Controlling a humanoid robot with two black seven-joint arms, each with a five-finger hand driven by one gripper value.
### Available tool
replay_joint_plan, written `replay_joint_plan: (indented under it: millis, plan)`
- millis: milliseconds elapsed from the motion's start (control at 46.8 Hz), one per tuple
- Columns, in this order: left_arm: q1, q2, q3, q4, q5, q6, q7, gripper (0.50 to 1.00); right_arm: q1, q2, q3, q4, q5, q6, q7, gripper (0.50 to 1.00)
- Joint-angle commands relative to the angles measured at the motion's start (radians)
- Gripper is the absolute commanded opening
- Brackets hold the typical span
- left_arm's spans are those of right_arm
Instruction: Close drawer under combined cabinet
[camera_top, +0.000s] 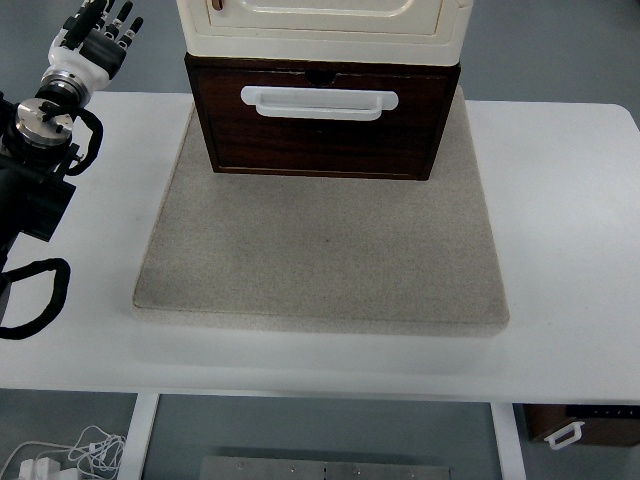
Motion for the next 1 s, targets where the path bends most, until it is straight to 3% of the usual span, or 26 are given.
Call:
replay_joint_plan:
  millis: [0,984]
  plan:
    - [0.005,-0.004,0.0,0.001,0.0,-0.001,-0.001,1.0,0.0,0.0,0.0,0.001,0.0,0.0,0.0,0.952]
    - [0.003,-0.052,0.023,-0.003,0.002,0.027,-0.038,1.0,0.0,0.0,0.005,0.002,0.0,0.009,0.0,0.952]
